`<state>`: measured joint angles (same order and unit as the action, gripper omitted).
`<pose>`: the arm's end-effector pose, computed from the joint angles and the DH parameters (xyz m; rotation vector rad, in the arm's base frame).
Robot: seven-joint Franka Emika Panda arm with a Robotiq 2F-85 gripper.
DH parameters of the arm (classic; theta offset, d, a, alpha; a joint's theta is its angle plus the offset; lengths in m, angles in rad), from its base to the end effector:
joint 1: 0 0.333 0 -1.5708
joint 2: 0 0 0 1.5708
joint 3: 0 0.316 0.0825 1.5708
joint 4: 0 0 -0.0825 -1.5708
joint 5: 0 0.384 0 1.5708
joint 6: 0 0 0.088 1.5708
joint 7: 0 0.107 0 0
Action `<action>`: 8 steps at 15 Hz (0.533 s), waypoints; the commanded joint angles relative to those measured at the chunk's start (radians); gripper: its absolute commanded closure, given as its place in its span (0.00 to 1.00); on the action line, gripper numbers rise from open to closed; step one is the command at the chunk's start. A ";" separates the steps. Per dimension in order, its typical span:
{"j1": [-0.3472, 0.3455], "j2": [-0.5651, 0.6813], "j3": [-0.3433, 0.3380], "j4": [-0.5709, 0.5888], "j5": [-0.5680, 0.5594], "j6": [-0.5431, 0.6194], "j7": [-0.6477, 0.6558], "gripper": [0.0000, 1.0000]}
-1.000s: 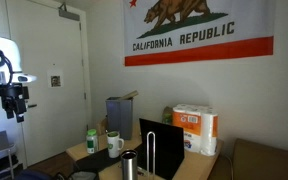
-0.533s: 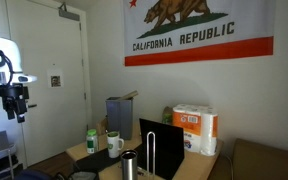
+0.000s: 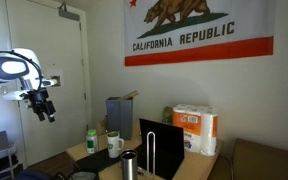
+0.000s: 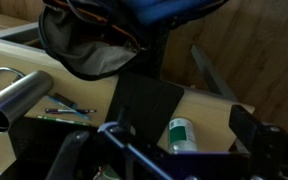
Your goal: Place the container with the green lid inside the bag
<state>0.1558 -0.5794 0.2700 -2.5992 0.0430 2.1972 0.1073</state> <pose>0.3502 0.1619 0.4525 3.0349 0.4053 0.2820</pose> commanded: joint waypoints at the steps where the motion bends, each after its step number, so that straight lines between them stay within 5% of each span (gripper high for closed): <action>1: -0.079 0.260 0.043 0.126 -0.056 0.180 0.029 0.00; 4: -0.108 0.454 0.071 0.236 -0.106 0.340 0.056 0.00; 8: -0.036 0.670 0.022 0.357 -0.202 0.520 0.105 0.00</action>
<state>0.0829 -0.0650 0.3127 -2.3501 -0.0906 2.6332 0.1575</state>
